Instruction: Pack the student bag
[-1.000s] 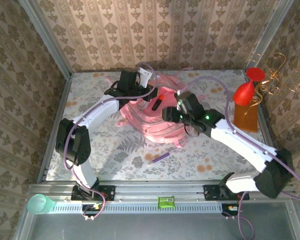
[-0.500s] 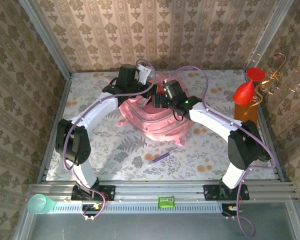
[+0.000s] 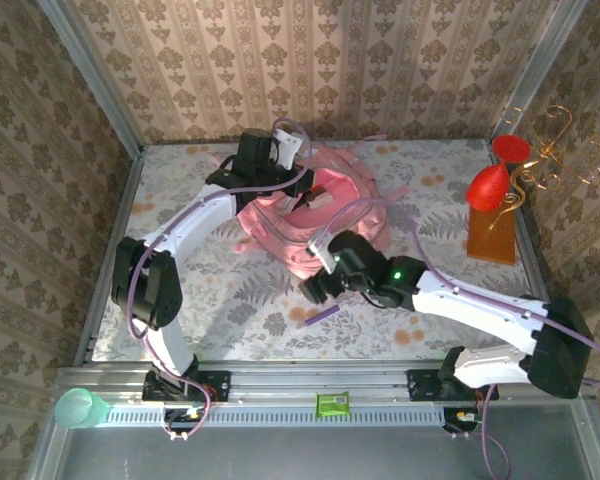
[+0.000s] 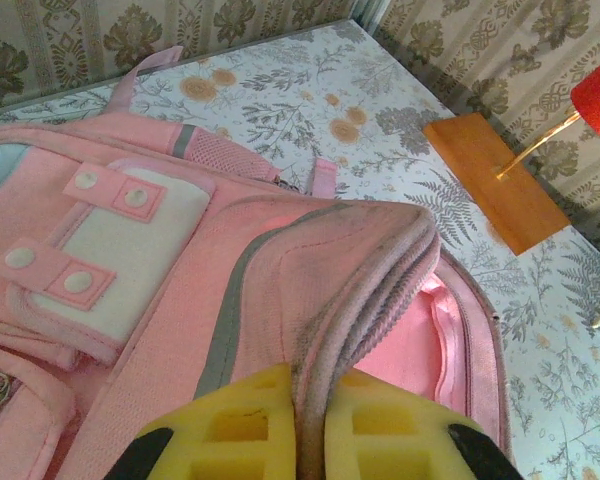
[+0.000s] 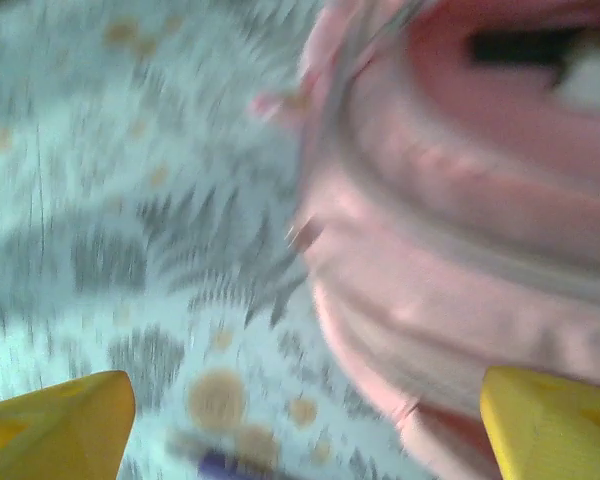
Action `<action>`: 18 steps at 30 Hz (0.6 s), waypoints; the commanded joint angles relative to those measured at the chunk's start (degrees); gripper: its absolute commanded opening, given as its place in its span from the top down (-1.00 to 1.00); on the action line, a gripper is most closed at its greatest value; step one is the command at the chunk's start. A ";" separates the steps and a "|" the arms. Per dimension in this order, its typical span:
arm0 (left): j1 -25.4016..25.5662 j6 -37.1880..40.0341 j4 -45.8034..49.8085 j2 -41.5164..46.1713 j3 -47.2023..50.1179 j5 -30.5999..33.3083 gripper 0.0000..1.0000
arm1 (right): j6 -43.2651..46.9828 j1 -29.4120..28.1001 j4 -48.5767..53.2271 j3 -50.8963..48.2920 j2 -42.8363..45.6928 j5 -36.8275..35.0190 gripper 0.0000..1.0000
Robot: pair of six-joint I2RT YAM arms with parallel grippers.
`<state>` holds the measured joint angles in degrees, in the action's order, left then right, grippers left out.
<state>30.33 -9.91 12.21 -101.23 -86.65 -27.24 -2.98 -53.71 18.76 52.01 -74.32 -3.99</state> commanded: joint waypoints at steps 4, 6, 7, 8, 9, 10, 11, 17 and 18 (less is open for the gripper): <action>-0.44 -0.33 -5.63 1.52 -0.43 -0.53 1.00 | 15.84 -4.02 1.40 -3.03 -8.75 -0.16 -0.74; -0.36 -0.22 -5.46 1.73 -0.34 -0.18 1.00 | 17.67 -4.40 1.62 -2.27 -12.01 -0.23 -0.71; -0.28 -0.14 -5.34 1.75 -0.29 -0.18 1.00 | 18.37 -4.68 1.74 -1.57 -13.85 -0.50 -0.69; -0.21 0.01 -5.27 1.95 -0.27 -0.09 1.00 | 19.04 -5.09 2.08 -0.64 -15.74 -0.67 -0.66; -0.18 0.11 -5.18 2.04 -0.27 0.00 1.00 | 19.50 -5.35 2.54 -0.01 -17.25 -0.63 -0.65; -0.18 0.24 -5.09 2.14 -0.16 0.13 1.00 | 20.26 -5.90 3.36 1.26 -19.45 -1.28 -0.62; -0.18 0.36 -5.04 2.35 -0.10 0.24 1.00 | 20.95 -6.33 4.35 2.27 -21.47 -1.77 -0.58; -0.18 0.55 -4.99 2.89 0.43 0.45 0.99 | 22.76 -7.18 7.36 6.25 -28.17 -2.59 -0.03; -0.18 0.68 -5.00 2.94 0.55 0.46 0.99 | 22.82 -7.32 7.60 6.34 -28.53 -2.24 0.07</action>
<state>30.41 -9.87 12.01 -101.25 -85.93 -27.18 17.65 -60.93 24.71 57.43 -100.12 -4.40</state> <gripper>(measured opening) 0.094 0.489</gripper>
